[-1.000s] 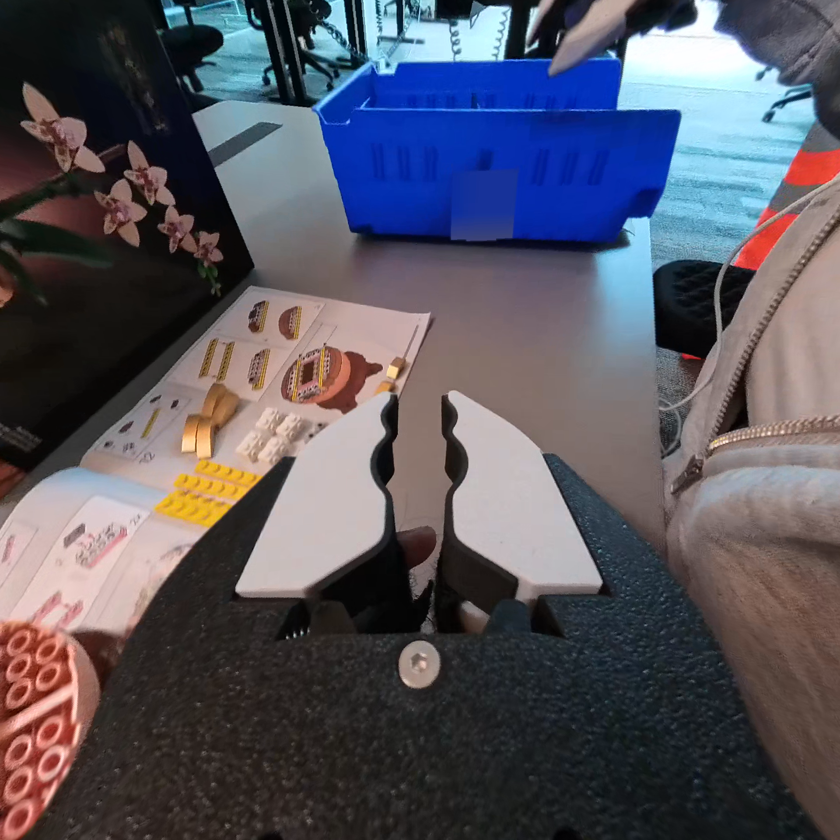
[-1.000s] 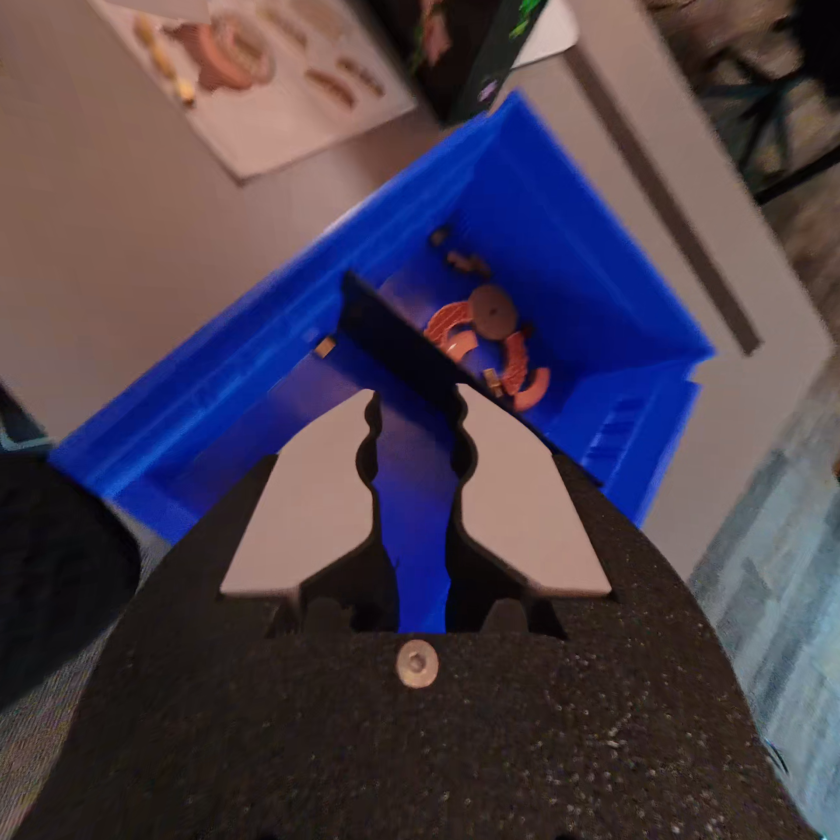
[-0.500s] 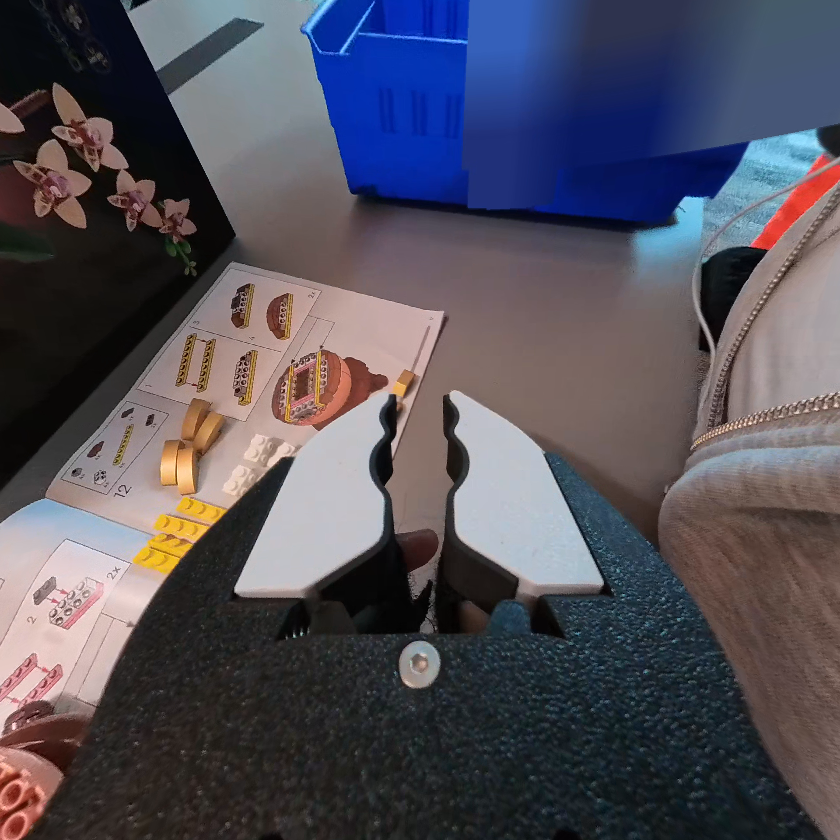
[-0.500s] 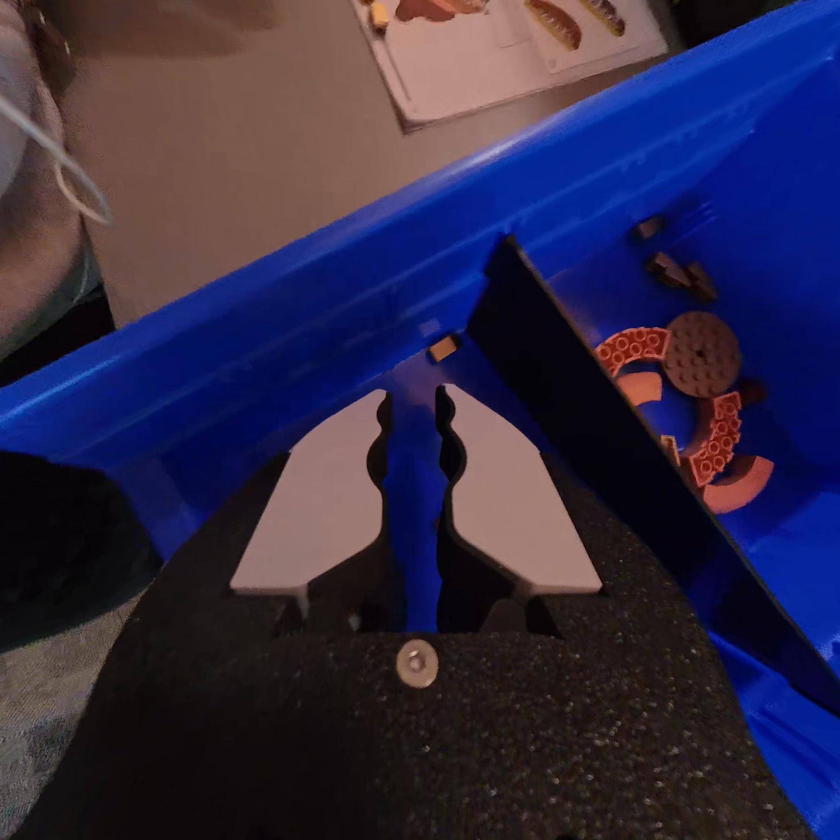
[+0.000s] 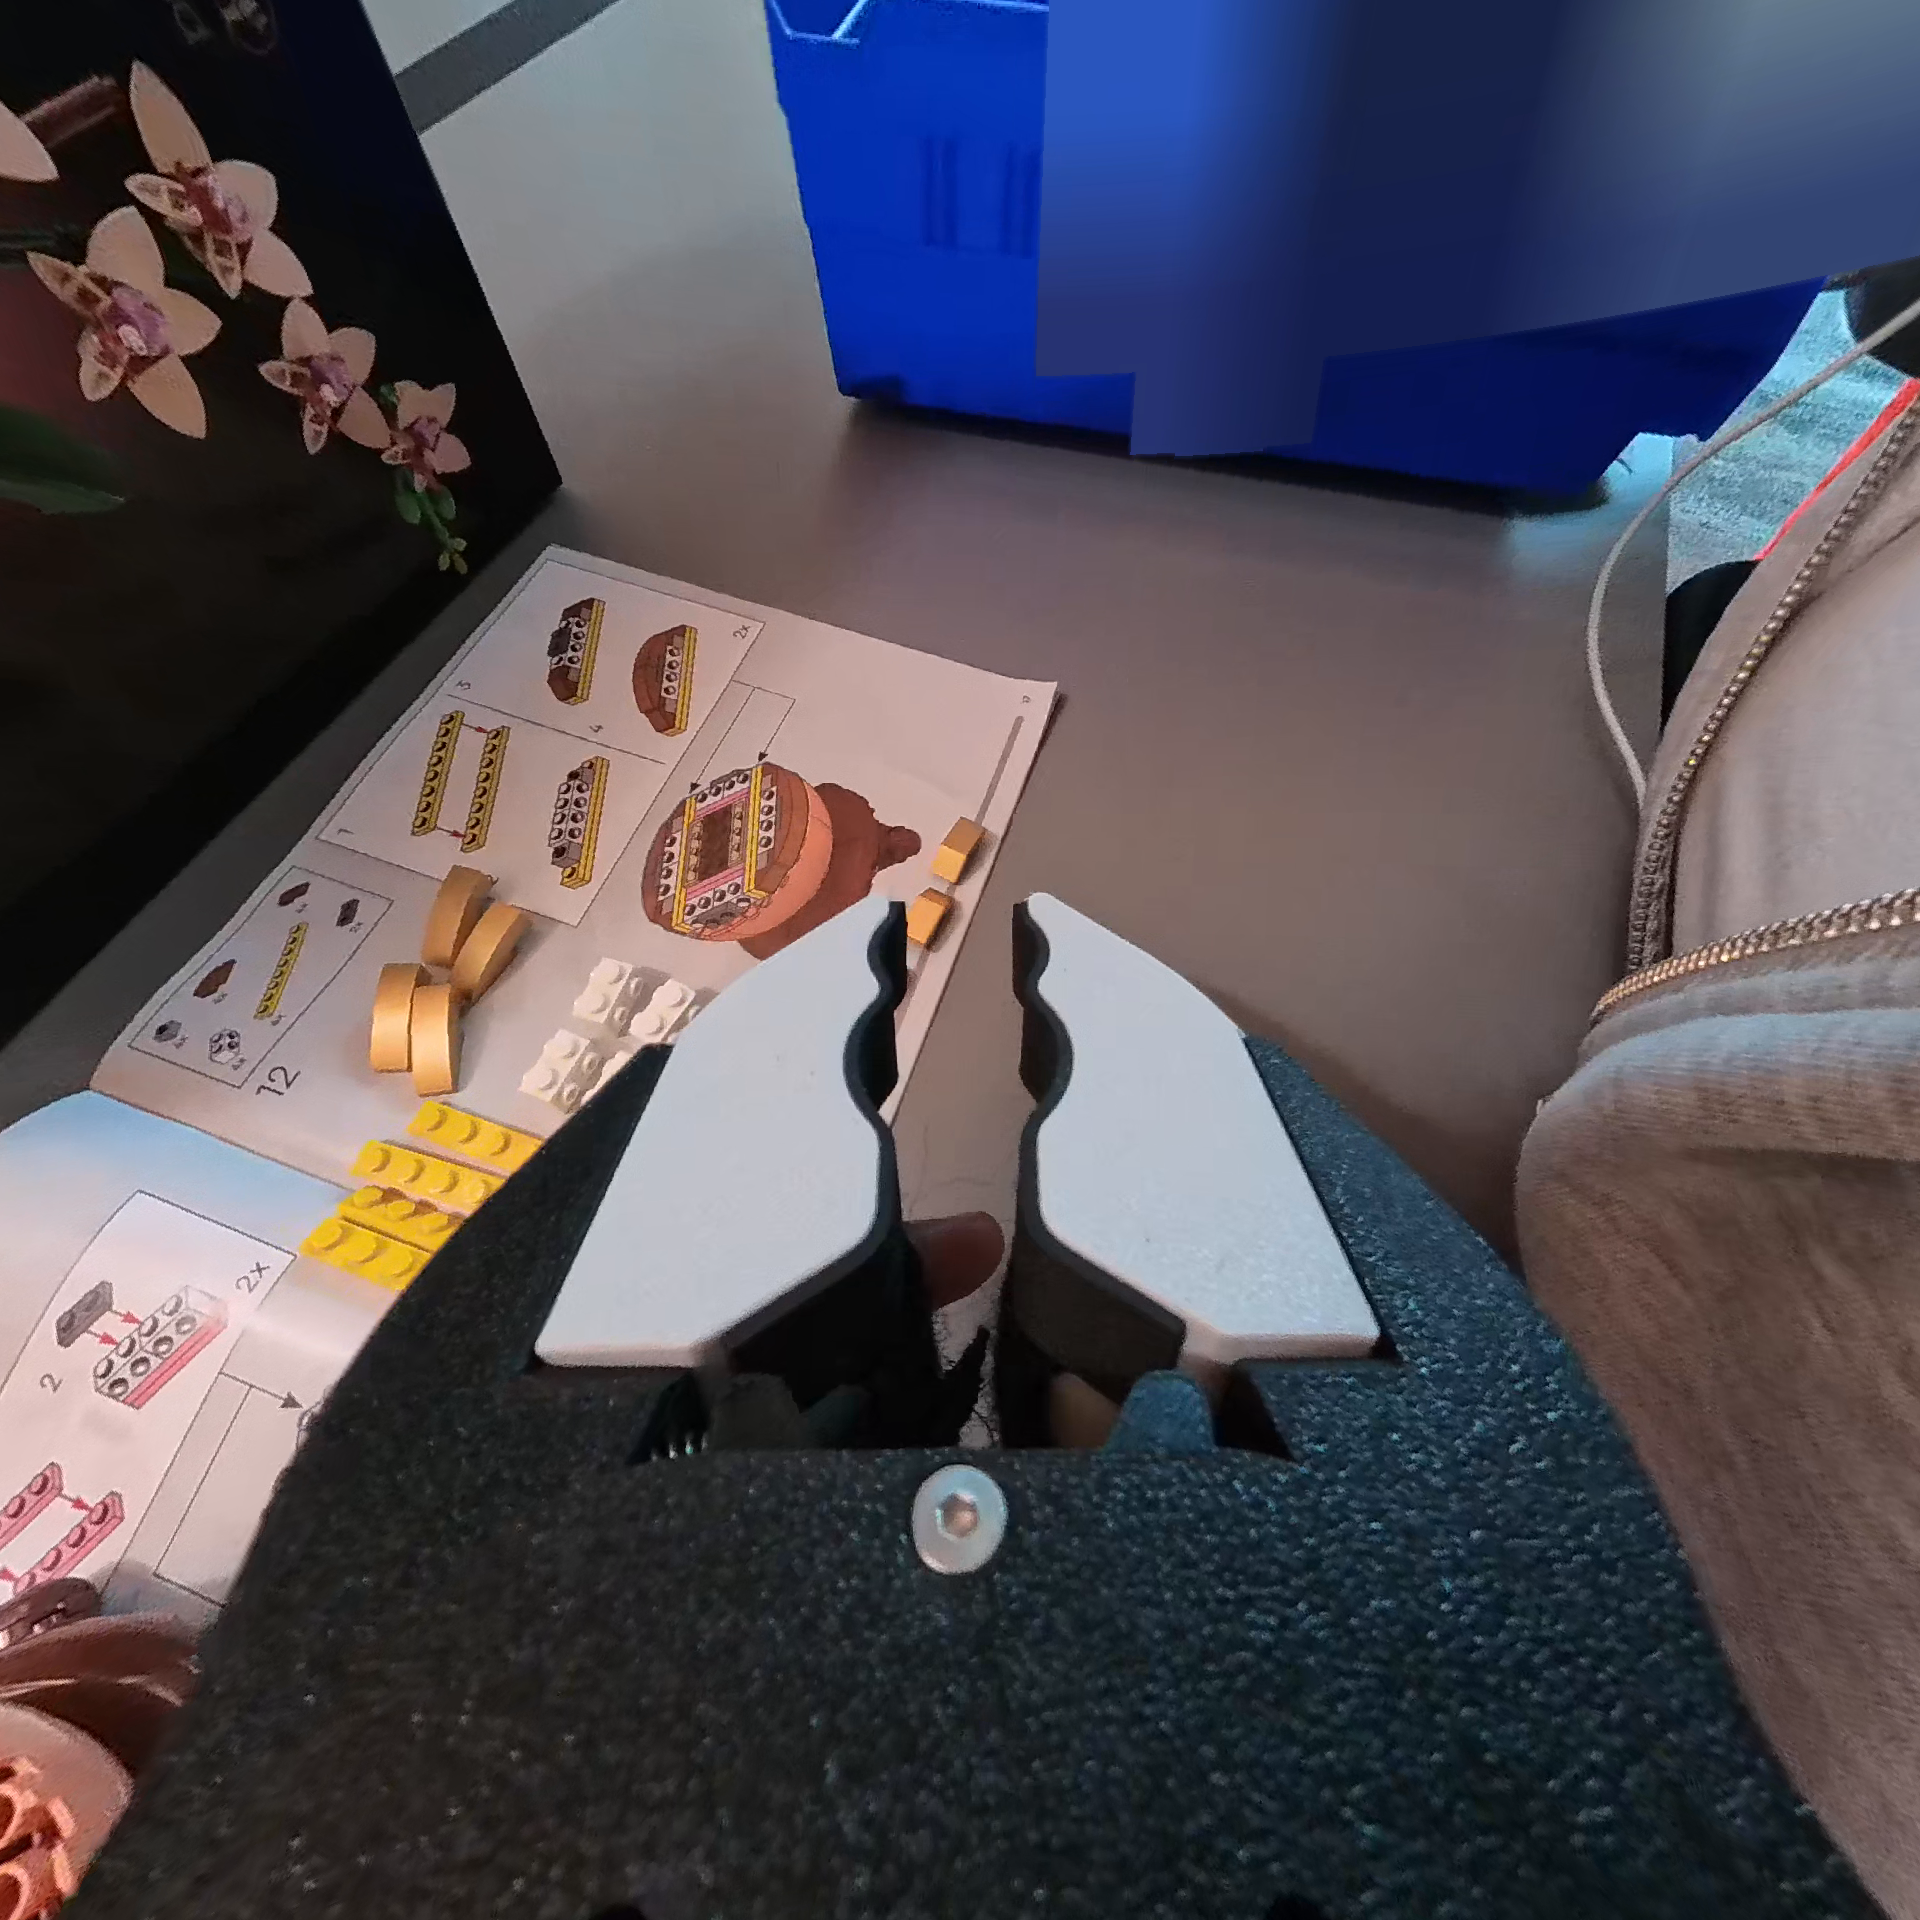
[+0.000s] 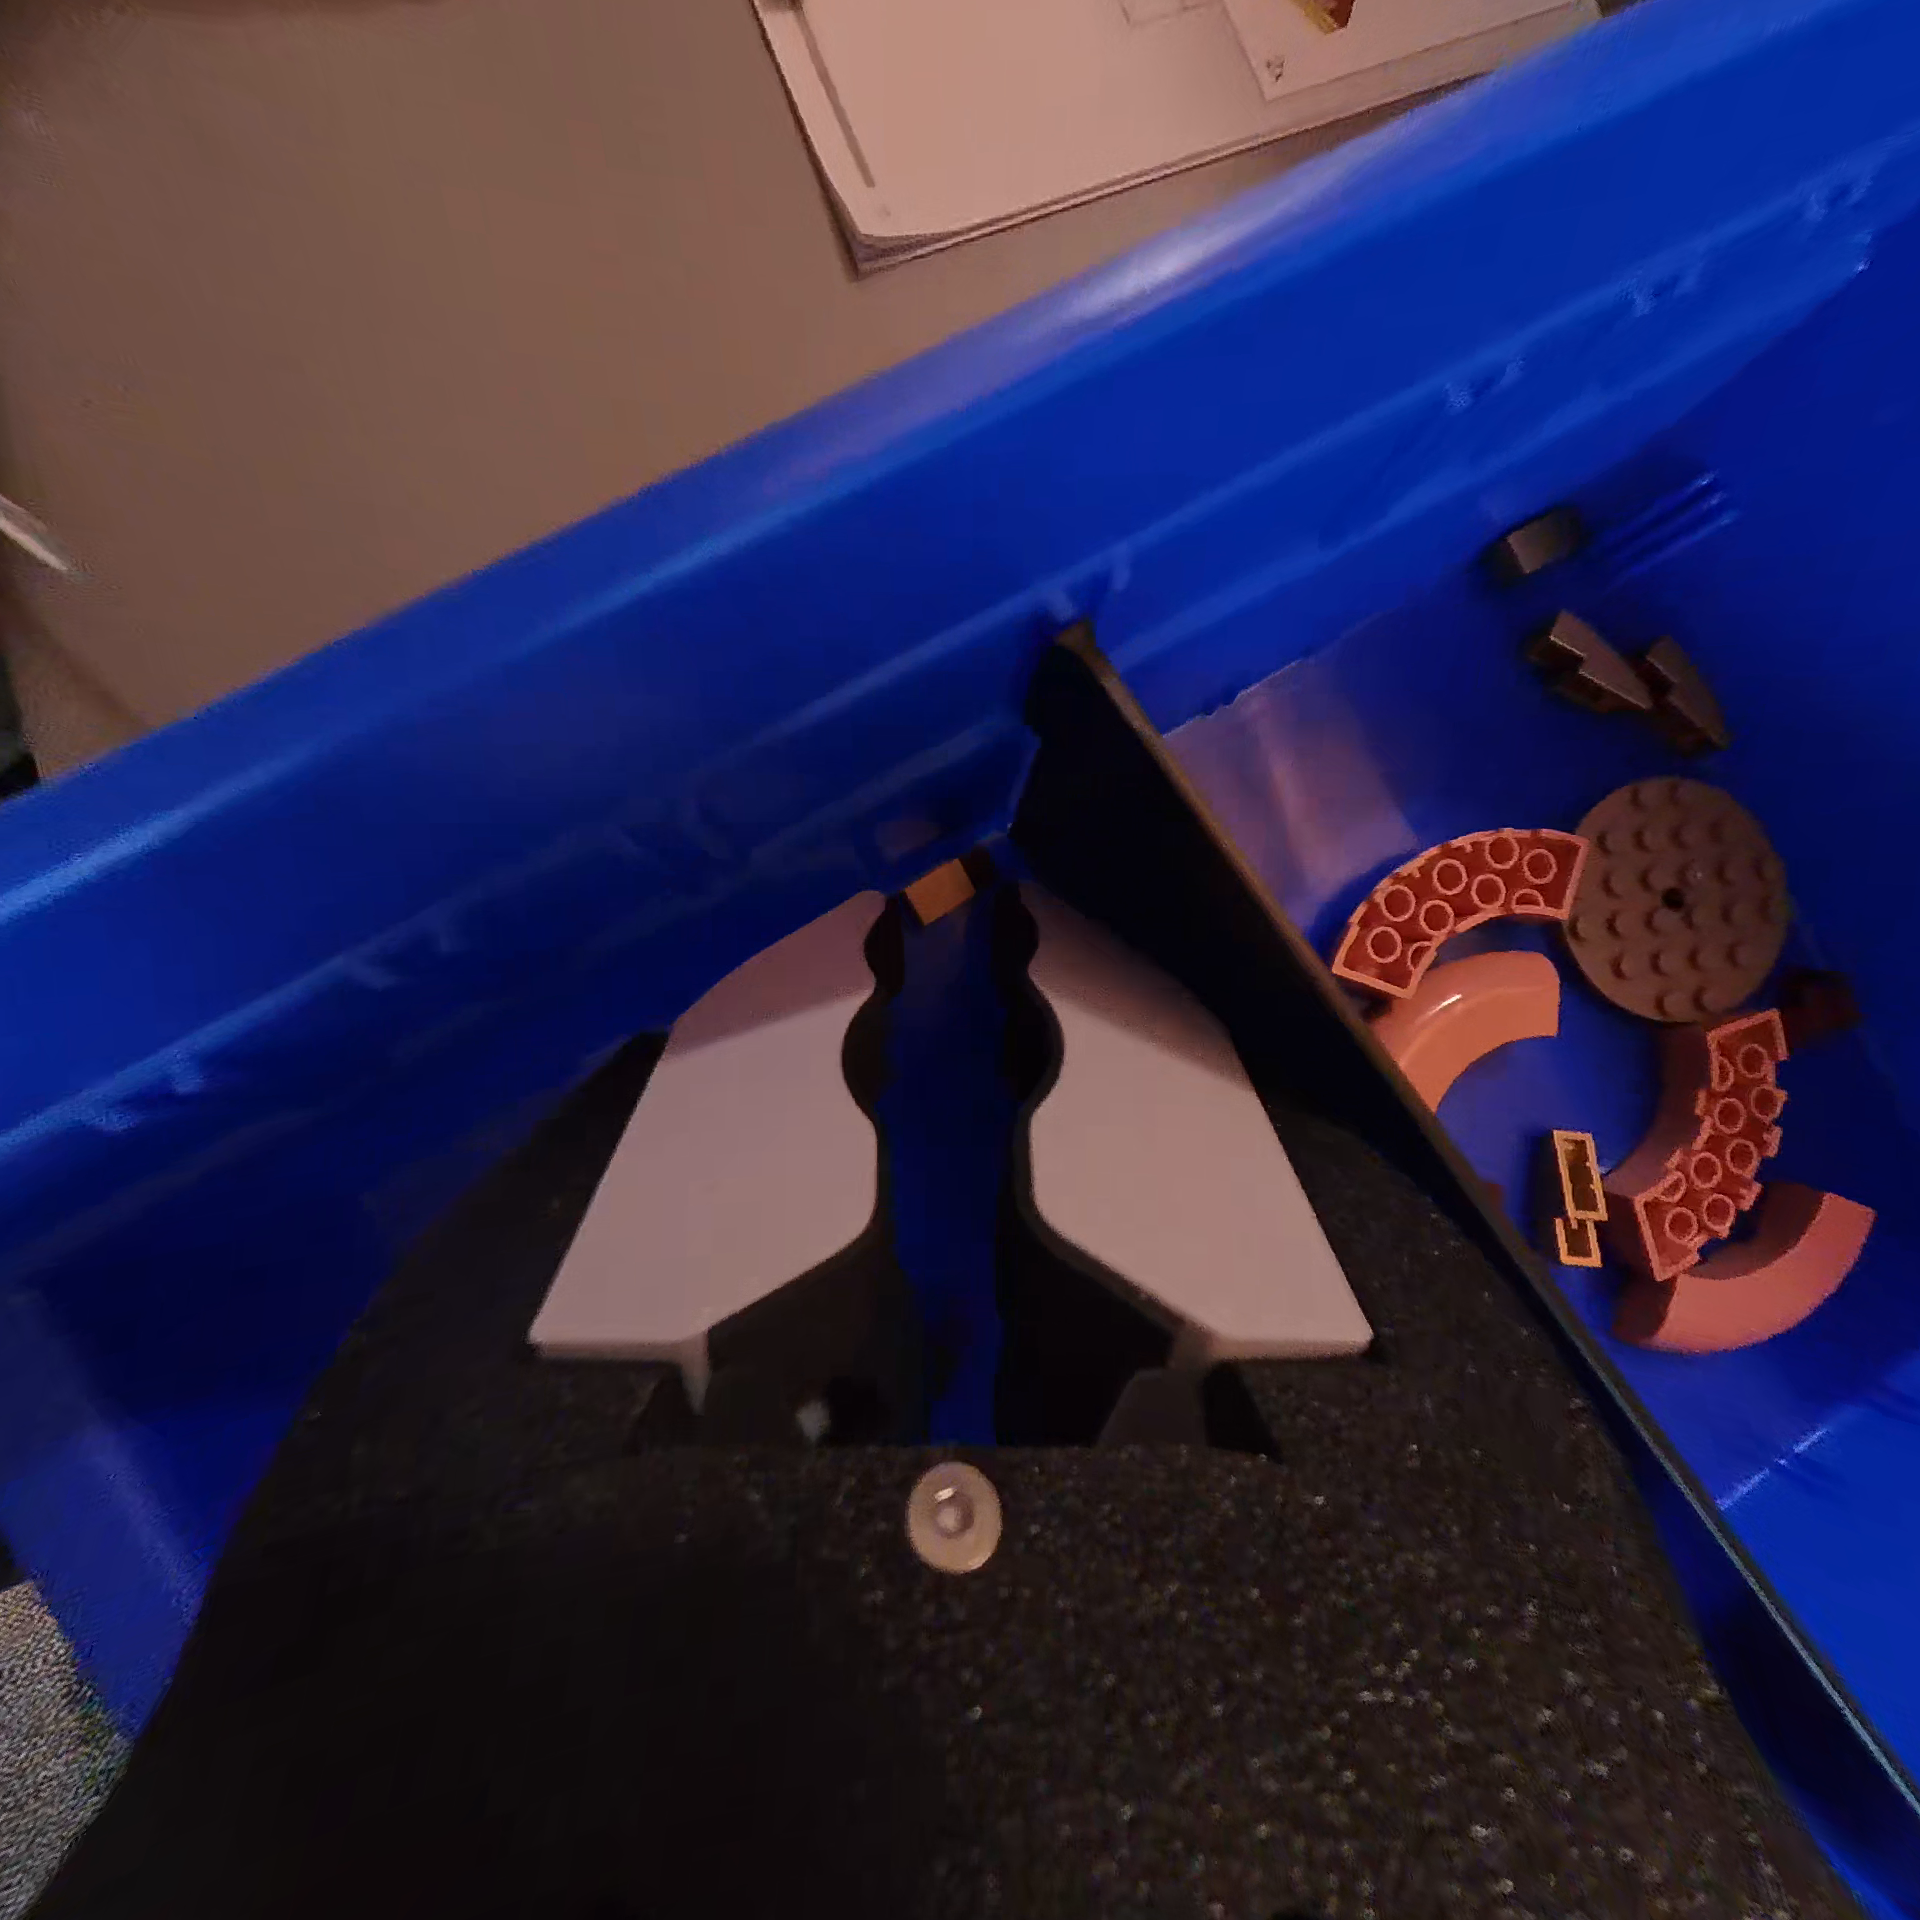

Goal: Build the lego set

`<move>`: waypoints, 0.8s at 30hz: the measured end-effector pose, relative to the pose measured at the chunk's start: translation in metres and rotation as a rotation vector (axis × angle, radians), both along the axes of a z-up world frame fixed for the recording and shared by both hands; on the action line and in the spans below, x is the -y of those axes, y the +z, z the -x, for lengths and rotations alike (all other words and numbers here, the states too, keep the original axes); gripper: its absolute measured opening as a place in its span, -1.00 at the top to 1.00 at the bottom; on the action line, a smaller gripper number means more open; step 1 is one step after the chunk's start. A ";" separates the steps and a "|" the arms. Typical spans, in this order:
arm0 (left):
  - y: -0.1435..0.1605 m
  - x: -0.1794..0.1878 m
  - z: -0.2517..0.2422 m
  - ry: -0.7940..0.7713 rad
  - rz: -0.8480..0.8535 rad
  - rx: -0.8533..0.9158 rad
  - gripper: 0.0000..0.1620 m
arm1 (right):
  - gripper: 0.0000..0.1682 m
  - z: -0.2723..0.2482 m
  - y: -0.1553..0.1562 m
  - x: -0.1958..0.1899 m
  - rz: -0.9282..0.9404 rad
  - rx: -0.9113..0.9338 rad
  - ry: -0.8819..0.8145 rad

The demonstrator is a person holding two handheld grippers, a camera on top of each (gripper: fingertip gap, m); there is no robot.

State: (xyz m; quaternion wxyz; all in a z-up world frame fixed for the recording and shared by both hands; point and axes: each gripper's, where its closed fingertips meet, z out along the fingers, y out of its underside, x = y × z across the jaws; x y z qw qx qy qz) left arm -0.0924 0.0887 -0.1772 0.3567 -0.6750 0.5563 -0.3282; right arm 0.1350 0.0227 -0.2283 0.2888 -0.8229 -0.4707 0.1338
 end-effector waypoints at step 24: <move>0.001 0.003 0.011 0.012 -0.010 0.046 0.77 | 0.91 -0.014 0.001 0.000 0.134 -0.028 -0.263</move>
